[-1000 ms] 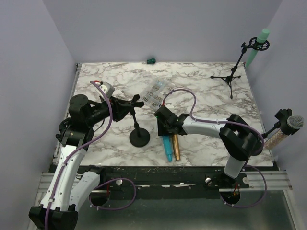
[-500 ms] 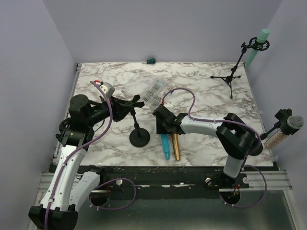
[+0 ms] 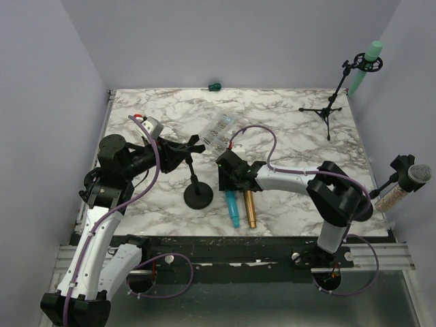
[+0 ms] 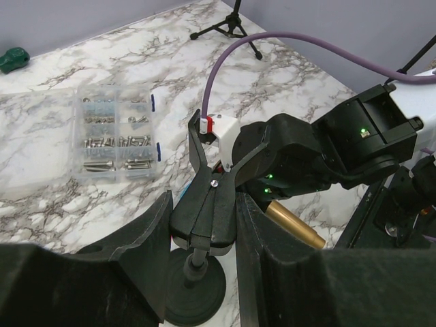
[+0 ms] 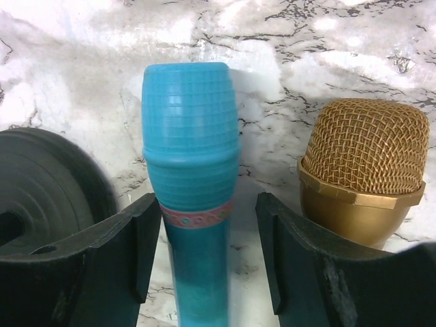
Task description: Remove the microphone from the stand
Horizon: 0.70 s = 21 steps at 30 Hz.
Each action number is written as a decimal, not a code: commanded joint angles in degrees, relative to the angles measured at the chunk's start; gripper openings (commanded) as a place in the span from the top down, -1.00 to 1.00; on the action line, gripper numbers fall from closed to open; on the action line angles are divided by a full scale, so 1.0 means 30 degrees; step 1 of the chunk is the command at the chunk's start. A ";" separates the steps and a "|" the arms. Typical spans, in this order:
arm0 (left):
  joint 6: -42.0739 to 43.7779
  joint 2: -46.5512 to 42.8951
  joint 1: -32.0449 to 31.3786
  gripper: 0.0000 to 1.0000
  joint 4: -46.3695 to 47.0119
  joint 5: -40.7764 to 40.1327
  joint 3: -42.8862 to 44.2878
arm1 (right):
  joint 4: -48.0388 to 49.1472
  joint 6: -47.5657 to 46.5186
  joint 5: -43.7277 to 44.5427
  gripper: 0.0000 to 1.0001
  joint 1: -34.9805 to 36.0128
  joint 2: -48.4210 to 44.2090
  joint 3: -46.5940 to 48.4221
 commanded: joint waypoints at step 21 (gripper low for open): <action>-0.0338 -0.0408 -0.0185 0.09 0.1146 0.0224 -0.0226 | 0.1350 -0.1362 0.1470 -0.59 -0.0052 -0.7658 -0.1659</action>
